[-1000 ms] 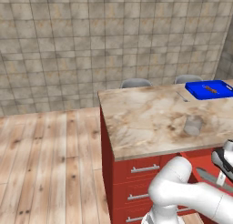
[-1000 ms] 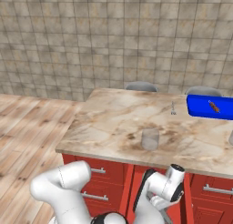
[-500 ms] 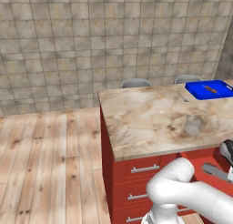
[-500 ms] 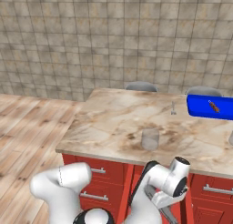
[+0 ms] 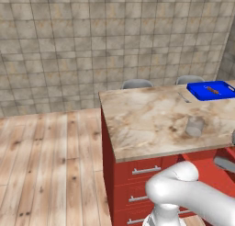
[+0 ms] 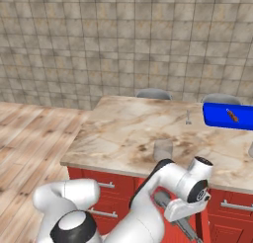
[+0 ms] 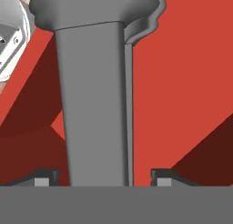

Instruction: Take the tongs from the drawer on the right and place them on the dining counter next to the tray containing the kebab skewer.

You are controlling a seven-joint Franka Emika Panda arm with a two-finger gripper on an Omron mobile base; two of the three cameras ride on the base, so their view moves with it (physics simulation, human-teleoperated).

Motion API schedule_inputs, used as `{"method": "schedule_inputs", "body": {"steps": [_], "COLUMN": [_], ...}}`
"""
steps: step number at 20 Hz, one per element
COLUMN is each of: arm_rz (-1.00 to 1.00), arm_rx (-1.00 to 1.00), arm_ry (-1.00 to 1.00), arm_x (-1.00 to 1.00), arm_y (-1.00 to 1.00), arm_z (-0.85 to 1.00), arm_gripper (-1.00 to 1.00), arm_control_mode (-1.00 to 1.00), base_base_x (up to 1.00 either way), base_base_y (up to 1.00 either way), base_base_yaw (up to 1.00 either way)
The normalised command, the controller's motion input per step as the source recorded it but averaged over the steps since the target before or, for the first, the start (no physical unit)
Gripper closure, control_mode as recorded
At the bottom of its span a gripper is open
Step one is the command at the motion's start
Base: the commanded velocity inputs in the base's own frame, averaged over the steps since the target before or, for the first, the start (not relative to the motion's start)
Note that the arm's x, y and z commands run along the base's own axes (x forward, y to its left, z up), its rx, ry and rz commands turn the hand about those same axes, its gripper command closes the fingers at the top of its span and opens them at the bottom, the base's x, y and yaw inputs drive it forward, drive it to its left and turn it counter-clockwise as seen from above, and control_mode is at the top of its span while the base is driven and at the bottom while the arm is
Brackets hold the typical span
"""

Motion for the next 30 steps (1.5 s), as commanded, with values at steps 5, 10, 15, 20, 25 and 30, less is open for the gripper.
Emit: {"method": "schedule_inputs", "body": {"steps": [5, 10, 15, 20, 25, 30], "arm_rz": [0.00, 0.00, 0.00, 0.00, -0.10, -0.15], "arm_rx": [0.00, 0.00, 0.00, 0.00, 0.00, 0.00], "arm_ry": [0.00, -0.01, -0.01, -0.06, -0.18, -0.03], "arm_x": [-0.05, 0.00, 0.02, 0.23, 0.25, 0.57], "arm_y": [0.28, 0.55, 0.76, 0.98, 0.95, 0.88], "arm_z": [0.88, 0.81, 0.66, 0.38, 0.30, 0.03], "arm_gripper": [1.00, 1.00, 1.00, 1.00, 1.00, 1.00], "arm_control_mode": [-1.00, -1.00, -1.00, -1.00, -1.00, -1.00], "base_base_x": [0.00, 0.00, 0.00, 0.00, 0.00, 0.00], "base_base_y": [0.00, 0.00, 0.00, 0.00, 0.00, 0.00], "base_base_yaw": [0.00, 0.00, 0.00, 0.00, 0.00, 0.00]}}
